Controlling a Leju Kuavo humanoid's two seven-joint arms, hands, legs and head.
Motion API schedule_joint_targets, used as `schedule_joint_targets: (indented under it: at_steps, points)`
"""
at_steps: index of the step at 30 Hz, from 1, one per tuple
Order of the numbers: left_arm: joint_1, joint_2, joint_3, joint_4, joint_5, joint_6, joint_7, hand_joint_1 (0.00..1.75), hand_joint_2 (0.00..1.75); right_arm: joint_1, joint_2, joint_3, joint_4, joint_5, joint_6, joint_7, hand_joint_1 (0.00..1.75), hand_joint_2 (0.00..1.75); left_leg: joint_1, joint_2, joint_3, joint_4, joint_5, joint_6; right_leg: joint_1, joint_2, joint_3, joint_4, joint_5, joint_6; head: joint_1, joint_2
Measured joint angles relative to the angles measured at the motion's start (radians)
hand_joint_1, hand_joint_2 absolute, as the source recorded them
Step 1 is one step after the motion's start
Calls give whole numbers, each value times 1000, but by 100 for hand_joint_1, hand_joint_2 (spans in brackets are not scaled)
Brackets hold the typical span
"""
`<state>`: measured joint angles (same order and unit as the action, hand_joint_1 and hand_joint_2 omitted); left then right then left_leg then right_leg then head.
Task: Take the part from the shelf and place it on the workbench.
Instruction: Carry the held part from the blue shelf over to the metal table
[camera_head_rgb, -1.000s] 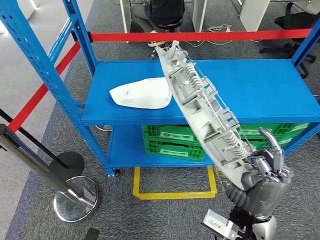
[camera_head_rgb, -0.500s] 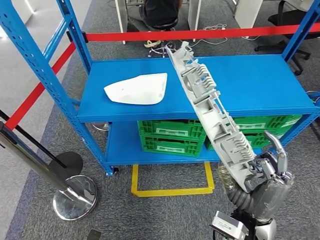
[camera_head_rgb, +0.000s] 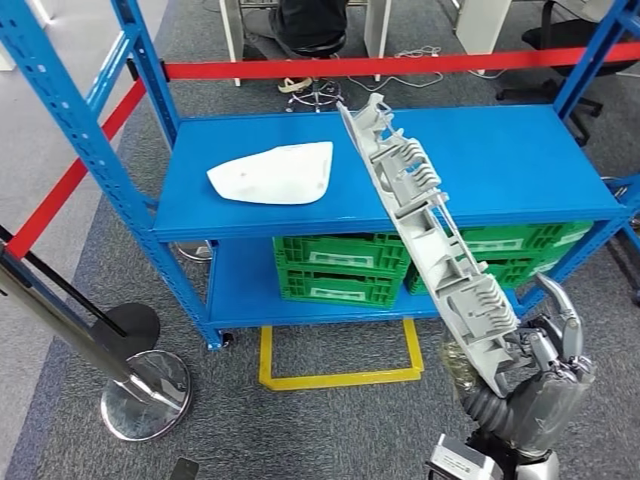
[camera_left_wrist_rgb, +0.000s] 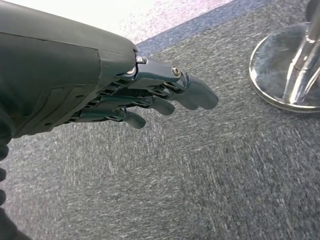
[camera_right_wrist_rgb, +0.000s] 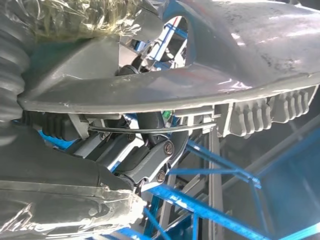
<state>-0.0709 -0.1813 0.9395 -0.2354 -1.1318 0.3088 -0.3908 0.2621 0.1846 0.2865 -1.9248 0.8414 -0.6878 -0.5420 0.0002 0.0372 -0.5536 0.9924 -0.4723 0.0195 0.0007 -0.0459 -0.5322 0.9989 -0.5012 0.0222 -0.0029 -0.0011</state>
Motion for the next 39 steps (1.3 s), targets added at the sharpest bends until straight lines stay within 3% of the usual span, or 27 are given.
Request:
schedule_joint_targets:
  at_steps: [3,5,8,9,10,11,12,14,16,18,20,22,24,25,26,27,28,30,32,34,36,38,39]
  points:
    - [1,0,0,0,0,-7,-4,0,175,8,0,-3,-6,-6,0,-1,175,175,-3,15,-4,4,0,-14,2,10,-2,-12,4,-15,-1,0]
    - [1,0,1,0,0,-9,-9,0,175,12,0,-6,-9,-8,0,0,175,175,0,0,-17,37,-30,-25,-3,23,-6,-14,12,-27,-3,0]
    - [3,0,2,0,0,-10,-11,0,175,15,0,-9,-11,-11,0,-1,175,175,4,-25,-91,218,-133,-34,-3,44,-14,-14,19,-38,-7,0]
    - [5,0,3,0,0,-11,-11,0,175,18,0,-11,-11,-13,0,-2,175,175,4,-26,-113,272,-152,-34,-2,53,-17,-14,21,-39,-7,0]
    - [5,0,4,0,0,-11,-11,0,175,21,0,-13,-11,-14,0,-3,175,175,4,-27,-121,294,-152,-33,-2,62,-18,-14,23,-39,-7,0]
    - [6,0,5,0,0,-12,-11,0,175,23,0,-15,-11,-16,0,-4,175,175,4,-29,-110,277,-132,-30,-1,72,-19,-13,24,-39,-7,0]
    - [6,0,5,0,0,-12,-11,0,175,26,0,-16,-11,-17,0,-5,175,175,4,-35,-81,222,-97,-26,-1,83,-19,-13,25,-37,-7,0]
    - [7,1,6,0,0,-12,-11,0,175,29,0,-18,-11,-21,-1,-8,175,175,5,-79,-13,83,-35,-13,0,104,-22,-10,28,-33,-7,0]
    - [7,2,8,0,0,-12,-10,0,175,32,0,-20,-12,-25,-1,-10,175,175,6,-114,19,11,-20,-6,-2,122,-32,-7,33,-23,-7,0]
    - [7,1,10,0,0,-11,-10,0,175,38,0,-21,-13,-29,-2,-12,175,175,5,-103,21,0,-21,-3,-6,141,-44,-7,40,-10,-8,0]
    - [7,0,13,0,0,-8,-10,0,175,45,0,-23,-15,-33,-3,-12,175,175,9,-79,22,-9,-14,6,-5,120,-61,13,25,0,-5,0]
    - [7,0,17,0,0,-7,-10,0,175,47,0,-25,-16,-37,-3,-14,175,175,10,-52,23,-14,-11,12,-5,75,-108,108,-31,8,2,0]
    - [10,0,21,0,0,-7,-10,0,175,50,0,-25,-17,-40,-3,-16,175,175,9,-25,21,-14,-12,14,-9,57,-166,235,-86,17,5,0]
    - [11,0,22,0,0,-7,-10,0,175,52,0,-26,-17,-41,-3,-16,175,175,9,-12,21,-13,-12,14,-10,54,-179,266,-92,21,5,0]
    - [10,0,23,0,-1,-7,-10,0,175,54,0,-27,-17,-42,-3,-16,175,175,9,0,21,-13,-12,14,-12,51,-172,259,-79,23,5,0]
    - [10,-1,23,0,-1,-8,-11,0,175,55,0,-28,-17,-43,-3,-17,175,175,8,11,22,-12,-13,12,-13,44,-145,214,-52,23,5,0]
    - [9,-1,23,0,-1,-10,-13,0,175,56,0,-29,-18,-46,-3,-19,175,175,8,21,23,-11,-15,10,-13,26,-104,142,-20,22,5,0]
    - [8,-1,23,1,-1,-18,-19,0,175,57,0,-32,-22,-50,-3,-27,175,175,2,39,25,-8,-20,1,-7,-12,-35,21,15,14,4,0]
    - [8,-1,24,1,-1,-25,-27,0,175,62,0,-37,-29,-56,-3,-40,175,175,-3,55,26,-5,-22,-7,-1,-18,-19,-10,16,5,3,0]
    - [7,-2,24,1,-1,-30,-35,0,175,74,2,-43,-39,-63,-3,-52,175,175,-1,65,28,-2,-27,-16,-4,3,-23,-11,21,-6,3,0]
    - [6,-2,24,1,-1,-33,-40,0,175,82,6,-49,-48,-67,-3,-61,175,175,3,32,12,42,-64,-26,-9,23,-25,-15,27,-18,0,0]
    - [8,-2,24,1,-1,-35,-42,0,175,84,10,-55,-52,-68,-3,-64,175,175,7,-13,-40,163,-133,-33,-11,43,-28,-15,32,-25,-5,0]
    - [10,-2,24,1,-1,-35,-42,0,175,86,12,-58,-52,-69,-3,-65,175,175,8,-23,-71,230,-160,-34,-11,55,-30,-15,33,-27,-5,0]
